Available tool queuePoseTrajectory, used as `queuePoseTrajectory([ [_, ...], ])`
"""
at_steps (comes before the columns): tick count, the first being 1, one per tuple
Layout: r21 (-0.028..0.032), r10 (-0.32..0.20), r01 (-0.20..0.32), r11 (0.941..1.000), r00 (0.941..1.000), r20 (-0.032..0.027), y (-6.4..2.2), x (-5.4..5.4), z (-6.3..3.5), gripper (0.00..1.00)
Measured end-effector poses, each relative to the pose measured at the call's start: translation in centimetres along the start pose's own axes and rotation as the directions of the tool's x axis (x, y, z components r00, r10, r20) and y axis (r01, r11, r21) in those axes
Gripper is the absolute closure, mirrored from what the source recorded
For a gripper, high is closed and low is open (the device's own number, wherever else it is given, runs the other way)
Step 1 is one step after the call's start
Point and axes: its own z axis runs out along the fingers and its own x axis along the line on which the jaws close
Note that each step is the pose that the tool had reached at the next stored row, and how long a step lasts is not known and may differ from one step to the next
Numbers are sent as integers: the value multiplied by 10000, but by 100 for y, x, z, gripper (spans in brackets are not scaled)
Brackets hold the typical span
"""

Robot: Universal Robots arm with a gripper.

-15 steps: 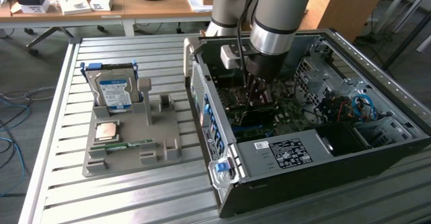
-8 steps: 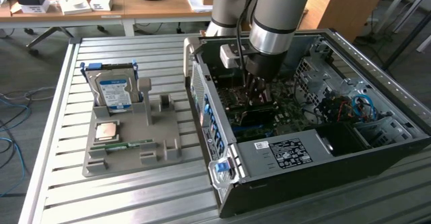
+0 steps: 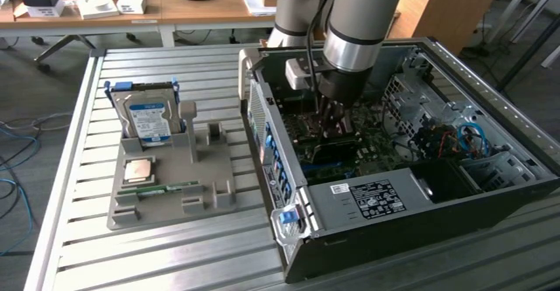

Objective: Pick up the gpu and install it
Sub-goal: 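Press down on the gpu until it lock into place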

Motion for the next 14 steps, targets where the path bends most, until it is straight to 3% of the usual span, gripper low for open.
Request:
queuePoseTrajectory([
  [14, 2, 1, -1, 10000, 10000, 9, 1, 2, 10, 89],
])
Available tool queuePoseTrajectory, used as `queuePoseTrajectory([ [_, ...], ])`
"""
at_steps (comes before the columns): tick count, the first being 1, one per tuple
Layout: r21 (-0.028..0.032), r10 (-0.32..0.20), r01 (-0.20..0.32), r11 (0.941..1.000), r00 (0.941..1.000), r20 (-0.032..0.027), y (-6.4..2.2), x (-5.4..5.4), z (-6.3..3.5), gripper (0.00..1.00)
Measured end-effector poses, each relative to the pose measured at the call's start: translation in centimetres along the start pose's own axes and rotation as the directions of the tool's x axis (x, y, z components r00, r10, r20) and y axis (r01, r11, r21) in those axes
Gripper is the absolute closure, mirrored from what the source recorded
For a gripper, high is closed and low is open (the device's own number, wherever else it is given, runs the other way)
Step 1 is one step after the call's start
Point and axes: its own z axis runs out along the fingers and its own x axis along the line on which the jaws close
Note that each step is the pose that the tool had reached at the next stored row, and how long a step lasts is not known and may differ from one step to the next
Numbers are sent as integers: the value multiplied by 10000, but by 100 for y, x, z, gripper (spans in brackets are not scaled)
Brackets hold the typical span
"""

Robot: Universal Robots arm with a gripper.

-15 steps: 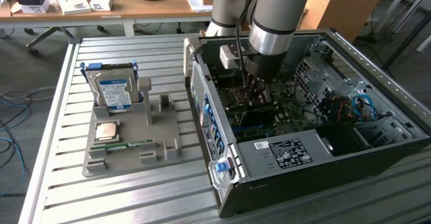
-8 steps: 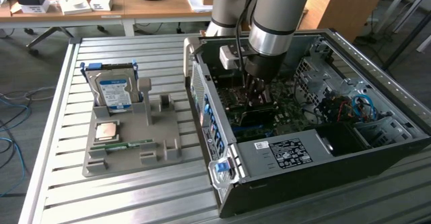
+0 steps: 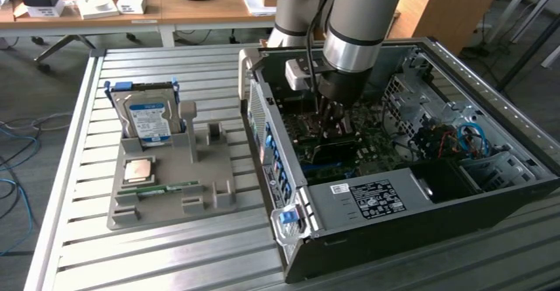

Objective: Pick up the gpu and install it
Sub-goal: 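Press down on the gpu until it lock into place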

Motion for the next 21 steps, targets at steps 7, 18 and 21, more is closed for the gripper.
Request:
queuePoseTrajectory([
  [7, 2, 0, 0, 10000, 10000, 4, 0, 4, 11, 89],
  [18, -1, 0, 0, 10000, 10000, -1, 6, 5, 51, 89],
  [21, 0, 0, 0, 10000, 10000, -2, 5, 5, 50, 89],
])
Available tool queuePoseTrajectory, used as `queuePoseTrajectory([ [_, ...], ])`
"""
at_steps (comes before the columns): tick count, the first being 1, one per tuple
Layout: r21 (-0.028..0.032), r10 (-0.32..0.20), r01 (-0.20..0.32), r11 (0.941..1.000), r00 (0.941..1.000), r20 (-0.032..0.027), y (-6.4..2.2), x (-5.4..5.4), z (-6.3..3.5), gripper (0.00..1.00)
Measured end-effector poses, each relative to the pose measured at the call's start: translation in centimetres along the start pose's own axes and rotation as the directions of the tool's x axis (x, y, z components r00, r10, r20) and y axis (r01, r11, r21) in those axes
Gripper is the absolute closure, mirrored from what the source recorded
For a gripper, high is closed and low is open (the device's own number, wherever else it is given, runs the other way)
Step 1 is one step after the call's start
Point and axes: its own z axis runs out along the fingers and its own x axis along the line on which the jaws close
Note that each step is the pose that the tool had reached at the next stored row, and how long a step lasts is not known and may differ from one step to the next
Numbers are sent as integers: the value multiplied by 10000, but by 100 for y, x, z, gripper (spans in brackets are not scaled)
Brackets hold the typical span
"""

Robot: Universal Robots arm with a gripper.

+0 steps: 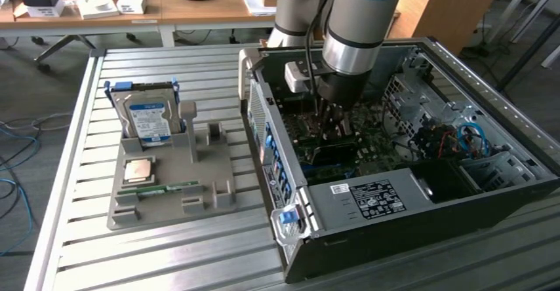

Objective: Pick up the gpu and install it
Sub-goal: 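Press down on the gpu until it lock into place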

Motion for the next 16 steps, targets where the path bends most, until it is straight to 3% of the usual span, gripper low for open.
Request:
queuePoseTrajectory([
  [2, 7, 2, -2, 10000, 10000, 21, -1, -2, -17, 89],
  [5, 1, 0, 0, 10000, 10000, 2, -5, -4, -255, 89],
  [16, 1, 0, 0, 10000, 10000, 0, -12, -9, -612, 89],
])
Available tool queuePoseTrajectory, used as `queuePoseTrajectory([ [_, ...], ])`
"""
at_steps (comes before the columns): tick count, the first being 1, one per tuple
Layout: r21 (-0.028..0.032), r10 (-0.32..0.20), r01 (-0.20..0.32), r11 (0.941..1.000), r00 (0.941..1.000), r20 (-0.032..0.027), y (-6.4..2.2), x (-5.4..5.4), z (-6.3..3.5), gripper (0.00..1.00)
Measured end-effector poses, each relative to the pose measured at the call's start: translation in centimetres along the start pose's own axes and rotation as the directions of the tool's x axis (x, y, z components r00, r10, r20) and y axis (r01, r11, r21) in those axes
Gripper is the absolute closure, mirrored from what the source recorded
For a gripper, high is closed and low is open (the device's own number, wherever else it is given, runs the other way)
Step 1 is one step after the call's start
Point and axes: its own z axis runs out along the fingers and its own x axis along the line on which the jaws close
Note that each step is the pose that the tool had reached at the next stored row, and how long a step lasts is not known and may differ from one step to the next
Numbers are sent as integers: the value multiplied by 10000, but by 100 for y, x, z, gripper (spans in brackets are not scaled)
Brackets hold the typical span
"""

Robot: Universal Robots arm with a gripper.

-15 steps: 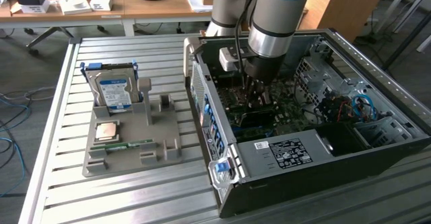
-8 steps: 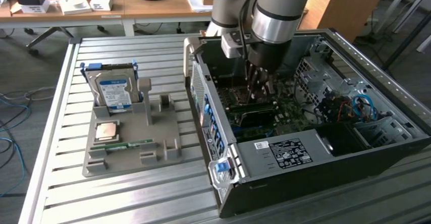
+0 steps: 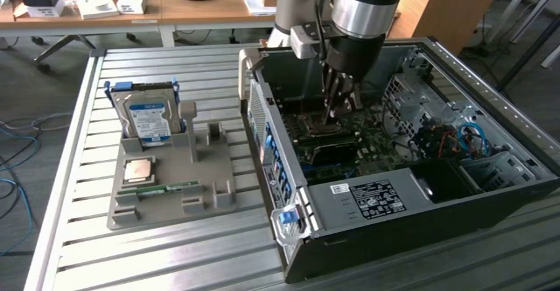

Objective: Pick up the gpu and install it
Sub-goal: 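Press down on the gpu until it lock into place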

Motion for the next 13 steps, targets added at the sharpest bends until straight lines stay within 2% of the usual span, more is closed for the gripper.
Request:
queuePoseTrajectory([
  [2, -1, 0, 0, 10000, 10000, -1, -1, -1, -47, 89],
  [6, 0, -3, 3, 10000, 10000, 1, -6, -1, -47, 89],
  [13, -3, 0, 0, 10000, 10000, 0, -70, -1, -46, 89],
])
